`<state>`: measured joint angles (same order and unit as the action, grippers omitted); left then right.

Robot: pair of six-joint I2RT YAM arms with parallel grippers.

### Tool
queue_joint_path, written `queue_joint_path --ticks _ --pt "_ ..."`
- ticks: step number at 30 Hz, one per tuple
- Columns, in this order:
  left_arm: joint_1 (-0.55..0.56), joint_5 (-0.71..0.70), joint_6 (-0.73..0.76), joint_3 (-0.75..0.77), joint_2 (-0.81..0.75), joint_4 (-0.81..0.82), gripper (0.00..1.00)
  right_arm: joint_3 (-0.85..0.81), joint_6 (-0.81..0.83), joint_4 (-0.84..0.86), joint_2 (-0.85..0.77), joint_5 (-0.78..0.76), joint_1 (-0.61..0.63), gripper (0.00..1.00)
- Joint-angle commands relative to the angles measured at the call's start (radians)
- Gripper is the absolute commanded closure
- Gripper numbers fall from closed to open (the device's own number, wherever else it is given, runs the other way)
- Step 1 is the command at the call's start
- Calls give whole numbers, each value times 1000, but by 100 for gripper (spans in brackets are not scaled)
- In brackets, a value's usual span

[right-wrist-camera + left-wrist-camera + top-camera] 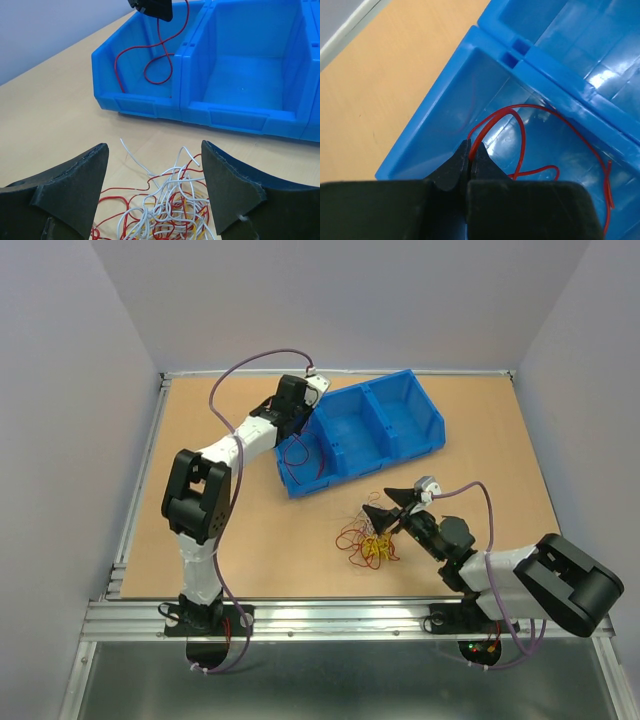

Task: Untangle the cables

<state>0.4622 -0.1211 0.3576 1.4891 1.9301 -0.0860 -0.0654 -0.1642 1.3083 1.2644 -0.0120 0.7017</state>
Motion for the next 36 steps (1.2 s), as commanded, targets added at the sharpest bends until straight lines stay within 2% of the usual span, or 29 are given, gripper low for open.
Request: queue_joint_path --ticks 1,7,8,9,11,15,21,26,27,29,33,36 --pt "13 -68 -9 85 16 -124 100 85 6 243 -7 -17 4 20" --pt "16 -84 -3 146 118 -164 99 69 2 236 15 -23 5 20" --pt "16 -84 -5 145 112 -156 86 70 5 233 18 -25 5 17" --pt "15 -81 -6 129 103 -150 79 69 11 224 18 -25 4 11" --pt "16 -66 -6 108 55 -120 63 -5 23 128 7 -14 4 7" --pt "15 -46 -9 60 -20 -93 48 -192 49 -206 -13 -38 4 4" --pt "15 40 -29 10 -118 -51 33 -325 78 -323 56 -95 4 3" --pt "-2 66 -63 -87 -238 81 31 -523 103 -441 242 -166 4 4" --pt "-10 75 -83 -127 -259 112 30 -559 112 -463 269 -167 5 10" --pt "-29 107 -101 -165 -324 162 30 -658 111 -547 348 -177 4 11" --pt "-124 205 -173 -263 -425 317 26 -763 101 -606 450 -181 4 13" --pt "-171 277 -226 -312 -473 376 25 -848 89 -650 516 -232 5 25"
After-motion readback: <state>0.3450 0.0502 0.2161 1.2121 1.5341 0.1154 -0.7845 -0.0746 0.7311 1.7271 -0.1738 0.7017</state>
